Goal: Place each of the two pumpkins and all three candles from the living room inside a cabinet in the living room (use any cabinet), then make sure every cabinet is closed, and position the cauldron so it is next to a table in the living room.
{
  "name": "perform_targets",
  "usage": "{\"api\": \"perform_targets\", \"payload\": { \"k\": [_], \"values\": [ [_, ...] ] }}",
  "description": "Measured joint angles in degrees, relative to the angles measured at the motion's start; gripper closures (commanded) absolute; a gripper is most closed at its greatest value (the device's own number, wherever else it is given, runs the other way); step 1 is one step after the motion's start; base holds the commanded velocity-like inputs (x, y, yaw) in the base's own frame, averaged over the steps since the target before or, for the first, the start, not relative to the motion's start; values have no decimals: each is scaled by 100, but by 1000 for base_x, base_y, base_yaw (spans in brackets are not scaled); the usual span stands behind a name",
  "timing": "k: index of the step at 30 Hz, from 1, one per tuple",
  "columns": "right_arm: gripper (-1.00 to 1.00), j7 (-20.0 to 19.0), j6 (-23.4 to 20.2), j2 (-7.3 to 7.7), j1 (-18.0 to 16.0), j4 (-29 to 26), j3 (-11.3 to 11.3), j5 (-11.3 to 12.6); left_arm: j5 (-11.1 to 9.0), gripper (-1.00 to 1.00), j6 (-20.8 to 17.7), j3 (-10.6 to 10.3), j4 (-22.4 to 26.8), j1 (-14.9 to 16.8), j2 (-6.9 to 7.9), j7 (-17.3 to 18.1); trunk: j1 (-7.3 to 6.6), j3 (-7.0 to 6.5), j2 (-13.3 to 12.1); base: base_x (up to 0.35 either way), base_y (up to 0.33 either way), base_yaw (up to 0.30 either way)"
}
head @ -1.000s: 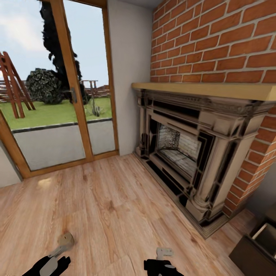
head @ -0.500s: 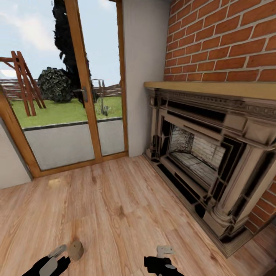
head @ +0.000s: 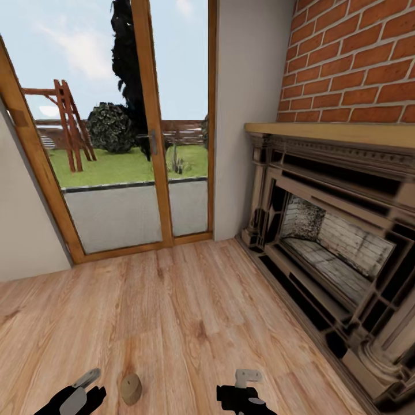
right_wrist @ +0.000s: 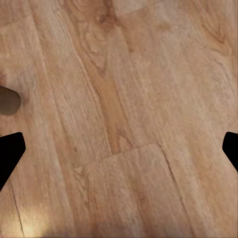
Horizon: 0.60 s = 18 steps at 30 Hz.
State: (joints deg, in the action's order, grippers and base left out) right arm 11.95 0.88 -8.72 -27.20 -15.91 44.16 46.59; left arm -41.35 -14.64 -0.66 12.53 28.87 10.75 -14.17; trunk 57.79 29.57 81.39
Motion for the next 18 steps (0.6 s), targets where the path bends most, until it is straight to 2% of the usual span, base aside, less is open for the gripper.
{"api": "perform_targets", "payload": {
  "k": [11, 18],
  "values": [
    [-100, -97, 0, 9, -1, -1, 0, 0, 4, -100, -1, -84, -21, 2, -5, 1, 0, 0, 0, 307, 59, 5],
    [-100, -98, 0, 9, 0, -3, 0, 1, 4, -100, 0, -85, -21, 3, -4, 0, 0, 0, 0, 300, 136, 0]
  ]
}}
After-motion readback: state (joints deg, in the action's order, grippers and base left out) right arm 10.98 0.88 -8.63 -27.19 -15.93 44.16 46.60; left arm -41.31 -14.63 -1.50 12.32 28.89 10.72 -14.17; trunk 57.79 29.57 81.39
